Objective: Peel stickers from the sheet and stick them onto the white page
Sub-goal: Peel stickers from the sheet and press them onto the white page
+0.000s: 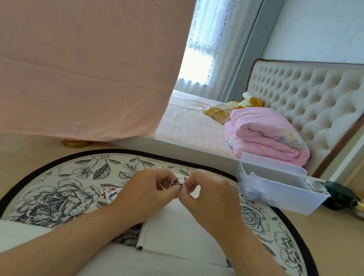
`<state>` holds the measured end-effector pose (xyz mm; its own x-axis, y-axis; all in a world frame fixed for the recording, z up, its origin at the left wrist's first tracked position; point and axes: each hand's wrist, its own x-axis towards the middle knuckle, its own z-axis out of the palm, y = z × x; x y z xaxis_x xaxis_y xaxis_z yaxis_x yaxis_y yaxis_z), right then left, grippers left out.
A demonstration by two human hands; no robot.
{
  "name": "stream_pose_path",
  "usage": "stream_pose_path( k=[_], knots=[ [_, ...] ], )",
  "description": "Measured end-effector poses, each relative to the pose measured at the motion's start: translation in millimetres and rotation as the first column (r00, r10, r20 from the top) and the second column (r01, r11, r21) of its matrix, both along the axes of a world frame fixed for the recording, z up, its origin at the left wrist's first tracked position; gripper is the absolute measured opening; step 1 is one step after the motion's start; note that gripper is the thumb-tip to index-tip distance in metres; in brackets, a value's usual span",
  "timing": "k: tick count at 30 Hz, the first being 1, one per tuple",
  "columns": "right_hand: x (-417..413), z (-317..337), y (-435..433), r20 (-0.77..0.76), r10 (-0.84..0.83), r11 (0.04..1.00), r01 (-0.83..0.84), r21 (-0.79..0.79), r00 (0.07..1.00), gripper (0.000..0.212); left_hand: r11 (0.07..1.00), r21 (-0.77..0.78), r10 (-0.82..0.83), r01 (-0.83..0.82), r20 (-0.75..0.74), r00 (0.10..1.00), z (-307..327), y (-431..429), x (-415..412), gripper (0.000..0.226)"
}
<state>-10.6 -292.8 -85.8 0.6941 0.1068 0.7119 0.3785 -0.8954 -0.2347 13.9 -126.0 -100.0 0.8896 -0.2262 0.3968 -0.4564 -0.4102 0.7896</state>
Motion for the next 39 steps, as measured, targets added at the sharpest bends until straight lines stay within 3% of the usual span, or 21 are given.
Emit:
stream_pose_path(
  k=[5, 7, 10, 14, 25, 31, 39],
  knots=[
    [-3, 0, 2, -0.007, 0.036, 0.999, -0.036, 0.022, 0.999, 0.015, 0.999, -0.041, 0.022, -0.022, -0.001, 1.000, 0, 1, 0, 0.016],
    [-5, 3, 3, -0.116, 0.112, 0.980, -0.090, 0.179, 0.987, 0.013, 0.997, -0.074, 0.027, -0.029, -0.023, 0.999, 1, 1, -1, 0.018],
    [-1, 5, 3, -0.273, 0.261, 0.878, -0.111, 0.466, 0.926, 0.014, 0.994, -0.102, 0.019, -0.024, -0.053, 0.998, 3, 2, 0, 0.017],
    [0, 11, 2, -0.334, 0.381, 0.775, -0.102, 0.623, 0.862, 0.016, 0.993, -0.119, -0.018, 0.010, -0.062, 0.998, 1, 3, 3, 0.018],
    [1, 6, 4, -0.358, 0.319, 0.834, -0.081, 0.546, 0.878, 0.019, 0.994, -0.109, -0.016, 0.008, -0.067, 0.998, 3, 1, 1, 0.014],
    [3, 12, -5, -0.404, 0.425, 0.801, -0.129, 0.584, 0.810, 0.014, 0.984, -0.173, -0.071, 0.052, -0.107, 0.992, 7, 5, 0, 0.013],
    [5, 17, -11, -0.440, 0.404, 0.858, -0.164, 0.487, 0.802, 0.014, 0.981, -0.164, -0.126, 0.102, -0.143, 0.982, 8, 6, 0, 0.011]
  ],
)
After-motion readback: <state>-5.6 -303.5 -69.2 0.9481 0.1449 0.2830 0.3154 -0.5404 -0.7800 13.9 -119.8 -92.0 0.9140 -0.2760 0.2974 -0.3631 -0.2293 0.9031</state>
